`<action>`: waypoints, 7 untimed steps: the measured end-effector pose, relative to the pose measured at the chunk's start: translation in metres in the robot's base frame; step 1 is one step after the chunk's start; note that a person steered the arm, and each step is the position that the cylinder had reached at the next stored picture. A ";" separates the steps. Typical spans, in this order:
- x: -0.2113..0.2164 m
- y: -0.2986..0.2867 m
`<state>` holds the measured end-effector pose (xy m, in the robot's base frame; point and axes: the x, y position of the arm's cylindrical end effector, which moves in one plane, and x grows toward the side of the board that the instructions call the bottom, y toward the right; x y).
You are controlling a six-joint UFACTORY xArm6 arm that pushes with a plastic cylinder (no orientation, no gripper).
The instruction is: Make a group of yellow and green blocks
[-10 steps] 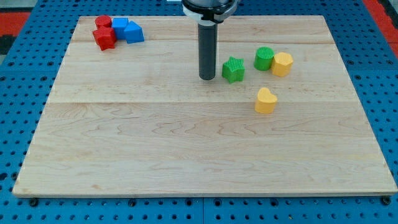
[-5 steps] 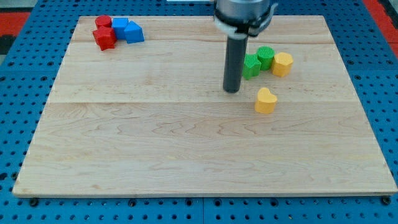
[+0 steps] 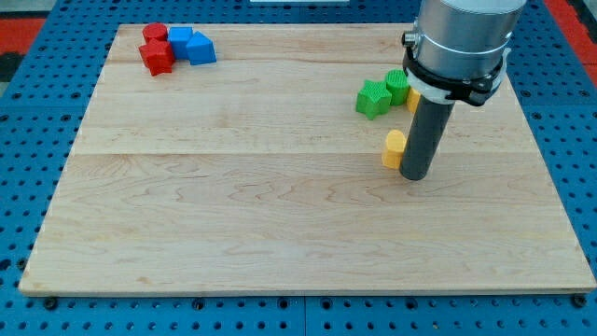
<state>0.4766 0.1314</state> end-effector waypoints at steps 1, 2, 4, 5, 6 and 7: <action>0.000 0.000; 0.002 -0.012; 0.002 -0.025; 0.002 -0.024; -0.013 -0.018; -0.029 -0.011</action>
<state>0.4475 0.1208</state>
